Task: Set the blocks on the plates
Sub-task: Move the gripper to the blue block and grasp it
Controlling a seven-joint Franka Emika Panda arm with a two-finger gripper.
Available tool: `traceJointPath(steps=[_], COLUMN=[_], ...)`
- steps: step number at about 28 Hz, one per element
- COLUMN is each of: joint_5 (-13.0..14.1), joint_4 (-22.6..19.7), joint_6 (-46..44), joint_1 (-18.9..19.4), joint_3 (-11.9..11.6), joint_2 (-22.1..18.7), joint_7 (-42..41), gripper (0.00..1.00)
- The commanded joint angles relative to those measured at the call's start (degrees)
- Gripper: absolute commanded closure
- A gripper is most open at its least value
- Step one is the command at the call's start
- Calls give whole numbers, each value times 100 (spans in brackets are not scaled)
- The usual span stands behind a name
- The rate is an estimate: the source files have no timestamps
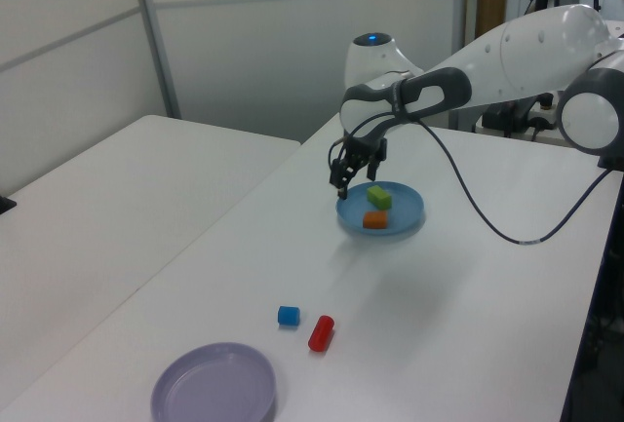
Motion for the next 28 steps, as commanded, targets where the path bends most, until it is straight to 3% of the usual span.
traceJointPath(steps=[1, 14, 28], joint_5=[27, 0, -52], joint_4=[-86, -217, -226], joint_6=[-345, -890, -829], joint_1=[631, 1879, 2354], joint_3=[-43, -43, -43], joint_2=[-106, -27, 184], joint_7=[125, 126, 90], gripper=[0, 0, 0])
